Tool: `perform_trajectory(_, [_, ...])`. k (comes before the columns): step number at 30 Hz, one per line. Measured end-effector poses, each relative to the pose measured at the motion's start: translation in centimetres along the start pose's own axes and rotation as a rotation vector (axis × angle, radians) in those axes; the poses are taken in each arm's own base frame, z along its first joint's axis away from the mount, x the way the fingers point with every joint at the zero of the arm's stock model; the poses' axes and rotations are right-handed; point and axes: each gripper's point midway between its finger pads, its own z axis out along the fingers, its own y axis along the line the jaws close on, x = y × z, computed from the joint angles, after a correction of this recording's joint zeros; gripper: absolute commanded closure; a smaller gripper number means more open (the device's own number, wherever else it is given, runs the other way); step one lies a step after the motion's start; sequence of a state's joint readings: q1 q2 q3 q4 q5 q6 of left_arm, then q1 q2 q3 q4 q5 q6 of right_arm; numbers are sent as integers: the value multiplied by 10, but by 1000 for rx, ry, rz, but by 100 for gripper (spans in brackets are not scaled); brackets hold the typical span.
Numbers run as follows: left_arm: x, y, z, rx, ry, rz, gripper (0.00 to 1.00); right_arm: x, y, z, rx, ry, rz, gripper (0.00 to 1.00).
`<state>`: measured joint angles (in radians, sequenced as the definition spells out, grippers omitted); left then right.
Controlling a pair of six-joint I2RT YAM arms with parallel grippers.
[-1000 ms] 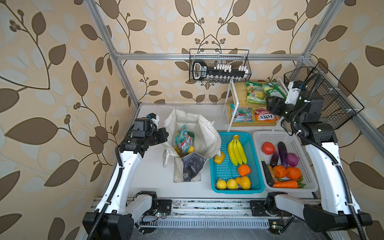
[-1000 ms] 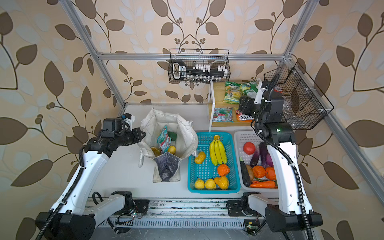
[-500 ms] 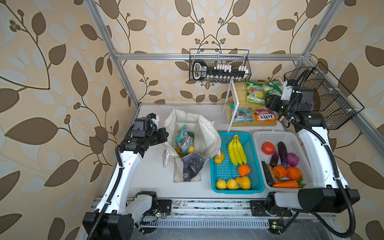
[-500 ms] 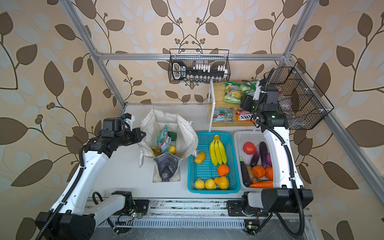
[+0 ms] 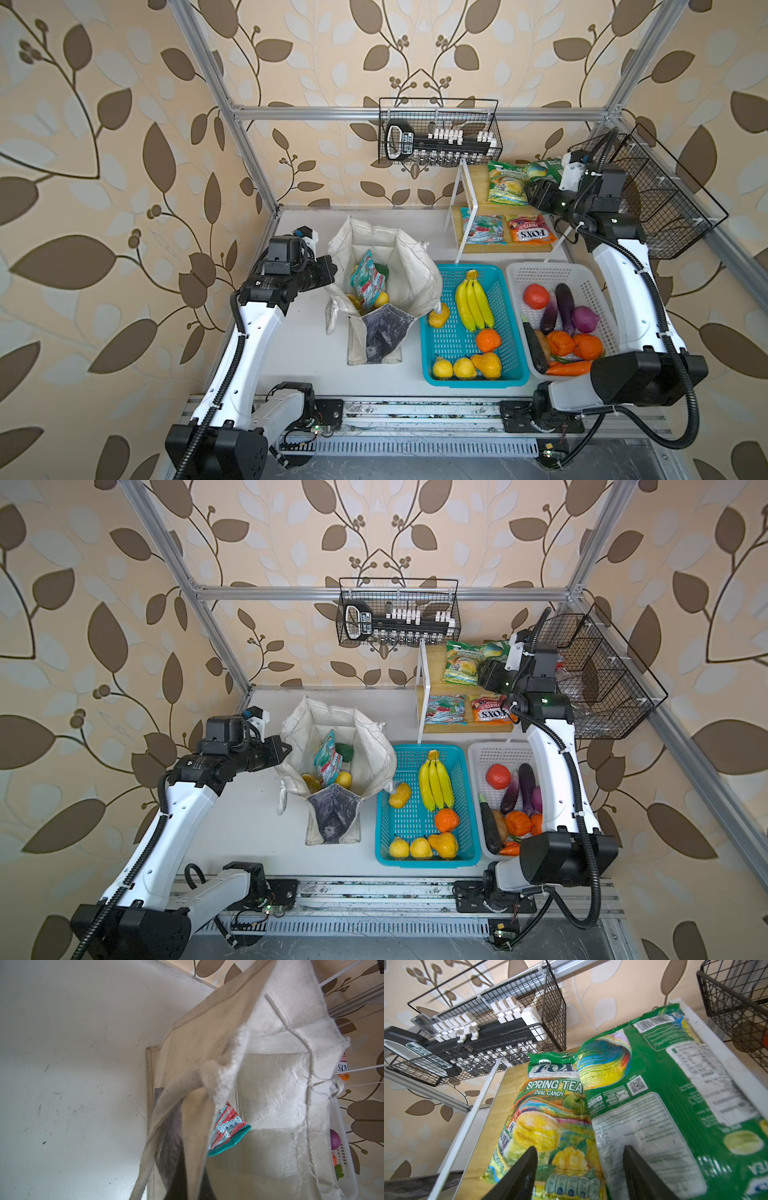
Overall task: Place the food into the grocery bag and tie it
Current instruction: 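Grasp the green Fox's Spring Tea candy packet on the shelf with the right gripper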
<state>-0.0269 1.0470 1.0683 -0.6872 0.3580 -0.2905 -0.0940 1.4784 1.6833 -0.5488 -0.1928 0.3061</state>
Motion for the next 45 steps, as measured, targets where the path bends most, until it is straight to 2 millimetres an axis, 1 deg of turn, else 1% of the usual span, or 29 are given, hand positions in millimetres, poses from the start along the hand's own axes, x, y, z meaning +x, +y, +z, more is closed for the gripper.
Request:
perform_trajectory(7, [0, 0, 0, 0, 0, 0, 100, -10, 3, 9, -16, -8, 2, 30])
perform_trajectory(10, [0, 0, 0, 0, 0, 0, 100, -11, 6, 10, -32, -6, 8, 27])
perform_trajectory(11, [0, 0, 0, 0, 0, 0, 100, -11, 7, 9, -34, -7, 11, 24])
perform_trajectory(13, [0, 0, 0, -1, 0, 0, 100, -11, 11, 8, -39, -4, 16, 20])
perform_trajectory(15, [0, 0, 0, -1, 0, 0, 100, -9, 13, 4, -38, 3, 22, 19])
perform_trajectory(20, [0, 0, 0, -1, 0, 0, 100, -5, 19, -14, -16, 12, 35, 17])
perform_trajectory(23, [0, 0, 0, -1, 0, 0, 100, -2, 20, -24, 1, 24, 44, 19])
perform_trajectory(27, [0, 0, 0, 0, 0, 0, 100, 6, 19, -28, 19, 55, 53, 24])
perform_trajectory(34, [0, 0, 0, 0, 0, 0, 100, 13, 12, -24, 34, 76, 75, 34])
perform_trajectory(38, [0, 0, 0, 0, 0, 0, 100, 16, 11, -19, 28, 84, 87, 36])
perform_trajectory(42, [0, 0, 0, 0, 0, 0, 100, 18, 9, -14, 19, 83, 104, 40])
perform_trajectory(45, [0, 0, 0, 0, 0, 0, 100, 22, 7, -9, 13, 85, 119, 41])
